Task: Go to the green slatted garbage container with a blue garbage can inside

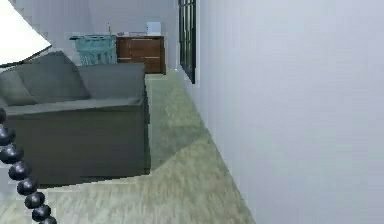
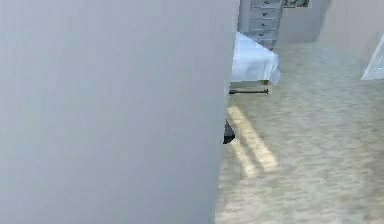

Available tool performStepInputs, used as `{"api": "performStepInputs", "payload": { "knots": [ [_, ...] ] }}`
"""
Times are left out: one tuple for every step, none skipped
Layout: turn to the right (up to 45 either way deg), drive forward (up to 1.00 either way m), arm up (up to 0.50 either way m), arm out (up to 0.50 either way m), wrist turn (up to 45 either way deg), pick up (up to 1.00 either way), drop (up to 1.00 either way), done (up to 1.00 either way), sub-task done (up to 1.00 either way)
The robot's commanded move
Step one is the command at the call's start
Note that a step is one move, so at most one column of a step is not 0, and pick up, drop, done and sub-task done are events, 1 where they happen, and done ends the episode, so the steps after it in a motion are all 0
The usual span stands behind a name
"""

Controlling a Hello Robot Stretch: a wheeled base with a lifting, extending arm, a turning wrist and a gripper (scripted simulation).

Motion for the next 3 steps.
{"api": "performStepInputs", "payload": {
  "knots": [
    [0.0,1.00,0.00,0.00,0.0,0.00,0.00,0.00,0.00],
    [3.0,0.00,0.00,0.00,0.0,0.00,0.00,0.00,0.00],
    [0.0,0.35,0.00,0.00,0.0,0.00,0.00,0.00,0.00]
  ]
}}
